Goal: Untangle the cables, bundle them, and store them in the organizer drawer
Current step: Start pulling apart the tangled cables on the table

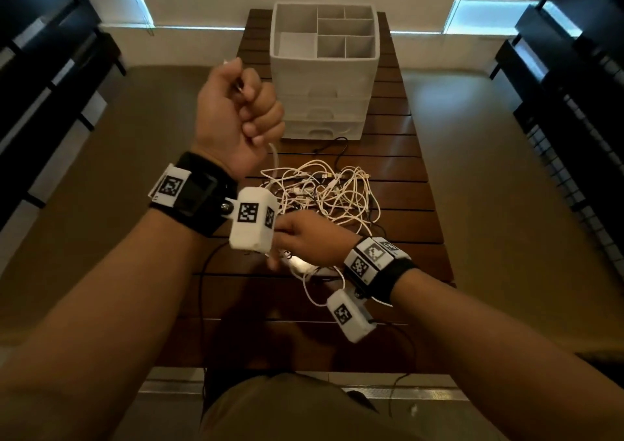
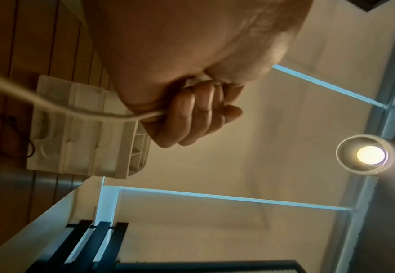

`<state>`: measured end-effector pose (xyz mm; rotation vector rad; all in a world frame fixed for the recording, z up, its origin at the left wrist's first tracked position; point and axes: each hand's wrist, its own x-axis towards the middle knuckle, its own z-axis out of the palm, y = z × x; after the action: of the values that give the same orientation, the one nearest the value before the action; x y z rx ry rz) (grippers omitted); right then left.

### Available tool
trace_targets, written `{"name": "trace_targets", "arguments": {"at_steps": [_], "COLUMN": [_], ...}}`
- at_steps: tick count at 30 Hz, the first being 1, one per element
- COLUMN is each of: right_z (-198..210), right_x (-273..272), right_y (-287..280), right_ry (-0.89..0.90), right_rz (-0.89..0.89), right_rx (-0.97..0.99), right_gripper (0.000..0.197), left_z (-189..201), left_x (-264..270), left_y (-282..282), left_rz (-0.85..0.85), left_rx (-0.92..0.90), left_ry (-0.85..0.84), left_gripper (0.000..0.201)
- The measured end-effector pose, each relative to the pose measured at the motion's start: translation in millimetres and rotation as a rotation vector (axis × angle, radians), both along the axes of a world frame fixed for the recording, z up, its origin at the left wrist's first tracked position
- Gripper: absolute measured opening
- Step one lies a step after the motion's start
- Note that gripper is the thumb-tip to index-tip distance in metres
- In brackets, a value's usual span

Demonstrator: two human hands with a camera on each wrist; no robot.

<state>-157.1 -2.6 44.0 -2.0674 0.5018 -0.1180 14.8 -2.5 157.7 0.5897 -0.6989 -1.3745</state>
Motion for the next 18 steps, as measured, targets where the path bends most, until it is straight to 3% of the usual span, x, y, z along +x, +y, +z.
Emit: {"name": "trace_targets", "arguments": {"at_steps": [6, 10, 15, 18], "right_z": [-19.6, -34.0, -32.2, -31.4], "right_x": [-60.0, -66.9, -85.6, -98.6], "right_y": [-19.6, -19.6, -30.7, -41.7], "right_ry": [0.112, 0.2, 0.201, 0.209], "right_rz": [-0.106, -0.052, -0.19, -0.249], "right_rx": [-0.008, -0.089, -0.044, -0.118], "right_gripper": [0.038, 0.038, 0.05, 0.051], "left_z": [19.0, 15.0, 19.0, 11.5], "left_x": [59.7, 46.6, 51.6, 61.5], "left_y": [11.1, 7.4, 8.8, 14.4], "left_rz": [0.115, 0.235, 0.338, 0.357], "left_rx": [0.013, 0.06, 0.095, 0.122], "left_ry": [-0.009, -0.026, -0.043, -0.098], "left_gripper": [0.048, 0.048, 0.047, 0.05]}}
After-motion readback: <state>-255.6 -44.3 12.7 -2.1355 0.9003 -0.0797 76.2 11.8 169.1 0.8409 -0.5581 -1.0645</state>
